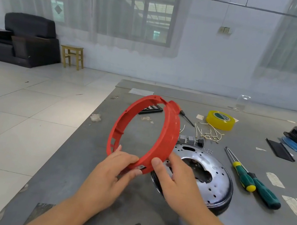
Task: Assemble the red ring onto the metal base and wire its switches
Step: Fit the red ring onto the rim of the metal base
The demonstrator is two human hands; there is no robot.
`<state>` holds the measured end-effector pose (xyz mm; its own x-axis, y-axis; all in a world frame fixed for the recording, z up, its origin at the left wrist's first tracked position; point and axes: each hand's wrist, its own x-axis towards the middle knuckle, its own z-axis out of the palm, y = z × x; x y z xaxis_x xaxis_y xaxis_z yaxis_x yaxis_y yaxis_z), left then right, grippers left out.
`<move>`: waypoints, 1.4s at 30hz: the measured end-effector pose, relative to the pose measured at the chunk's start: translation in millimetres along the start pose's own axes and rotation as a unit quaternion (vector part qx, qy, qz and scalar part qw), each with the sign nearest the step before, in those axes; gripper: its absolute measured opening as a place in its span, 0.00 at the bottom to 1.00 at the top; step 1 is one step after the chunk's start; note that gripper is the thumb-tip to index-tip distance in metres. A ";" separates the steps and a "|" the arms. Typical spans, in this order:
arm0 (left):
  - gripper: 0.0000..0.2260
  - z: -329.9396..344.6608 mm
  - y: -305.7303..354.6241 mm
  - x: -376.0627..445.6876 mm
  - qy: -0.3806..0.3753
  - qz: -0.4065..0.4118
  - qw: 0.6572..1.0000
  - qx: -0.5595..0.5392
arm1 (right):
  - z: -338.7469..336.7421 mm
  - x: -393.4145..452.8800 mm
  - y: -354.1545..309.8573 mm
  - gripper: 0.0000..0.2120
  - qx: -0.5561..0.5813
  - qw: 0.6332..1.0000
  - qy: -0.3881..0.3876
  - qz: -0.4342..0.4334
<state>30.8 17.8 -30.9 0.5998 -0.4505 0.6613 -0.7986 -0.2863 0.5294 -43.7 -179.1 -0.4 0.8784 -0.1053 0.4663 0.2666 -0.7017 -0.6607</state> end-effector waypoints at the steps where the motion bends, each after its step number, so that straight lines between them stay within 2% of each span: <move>1: 0.05 -1.3 2.4 -0.6 0.003 -0.018 1.000 -0.021 | 6.7 2.3 -7.3 0.14 0.100 0.995 0.000 0.018; 4: 0.08 -7.3 7.5 -0.5 0.018 -0.074 0.996 -0.053 | 21.9 10.7 -24.1 0.09 0.303 0.952 -0.008 0.039; 5: 0.09 -9.7 7.4 -0.2 0.028 -0.082 0.995 -0.053 | 24.6 15.0 -27.6 0.09 0.340 0.940 -0.014 0.038; 7: 0.05 -15.2 6.3 1.6 0.057 -0.097 0.992 -0.062 | 27.3 25.1 -34.0 0.09 0.396 0.917 -0.032 0.038; 9: 0.05 -20.7 1.5 2.4 0.100 -0.129 0.981 -0.104 | 28.3 35.1 -39.1 0.08 0.406 0.911 -0.052 0.038; 12: 0.08 -29.3 -6.0 6.2 0.204 -0.175 0.952 -0.149 | 33.5 42.2 -45.5 0.08 0.324 0.941 -0.099 0.017; 14: 0.12 -35.8 -12.9 9.7 0.286 -0.193 0.923 -0.172 | 40.4 40.2 -48.6 0.07 0.221 0.965 -0.141 -0.017; 16: 0.19 -43.4 -21.7 12.5 0.367 -0.223 0.878 -0.213 | 48.5 35.0 -49.1 0.04 0.105 0.976 -0.177 -0.070; 18: 0.21 -50.6 -32.3 13.3 0.424 -0.263 0.825 -0.266 | 55.1 29.7 -48.2 0.03 0.022 0.973 -0.190 -0.127; 20: 0.20 -58.3 -41.8 13.4 0.440 -0.307 0.777 -0.330 | 59.3 26.0 -47.3 0.05 -0.043 0.966 -0.179 -0.183; 22: 0.20 -65.0 -49.3 13.4 0.404 -0.354 0.744 -0.398 | 63.2 23.7 -44.1 0.05 -0.104 0.952 -0.187 -0.218; 25: 0.21 -73.0 -64.6 13.1 0.310 -0.396 0.759 -0.414 | 67.4 19.7 -33.2 0.05 -0.198 0.928 -0.208 -0.237; 27: 0.16 -75.5 -73.9 12.6 0.288 -0.416 0.765 -0.399 | 65.8 18.1 -26.3 0.05 -0.228 0.924 -0.198 -0.234; 30: 0.04 -76.0 -87.0 8.9 0.232 -0.441 0.826 -0.263 | 59.8 17.8 -19.5 0.08 -0.264 0.920 -0.193 -0.217; 32: 0.15 -73.0 -87.3 5.5 0.179 -0.450 0.859 -0.164 | 56.6 17.3 -17.0 0.13 -0.288 0.915 -0.202 -0.199; 36: 0.16 -68.6 -86.1 3.3 0.160 -0.436 0.881 -0.091 | 57.3 11.3 -15.8 0.15 -0.305 0.916 -0.187 -0.180; 39: 0.11 -69.4 -85.8 1.6 0.158 -0.426 0.886 -0.095 | 60.4 8.4 -16.5 0.13 -0.329 0.907 -0.193 -0.180; 42: 0.09 -70.9 -84.1 2.5 0.152 -0.432 0.879 -0.130 | 60.9 9.3 -18.3 0.18 -0.338 0.903 -0.200 -0.176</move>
<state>102.9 100.7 -36.1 0.9943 0.0978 0.0422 -0.0231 -0.1894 0.9816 -16.3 -124.2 -19.8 0.8951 0.3767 0.2385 0.3734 -0.9257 0.0605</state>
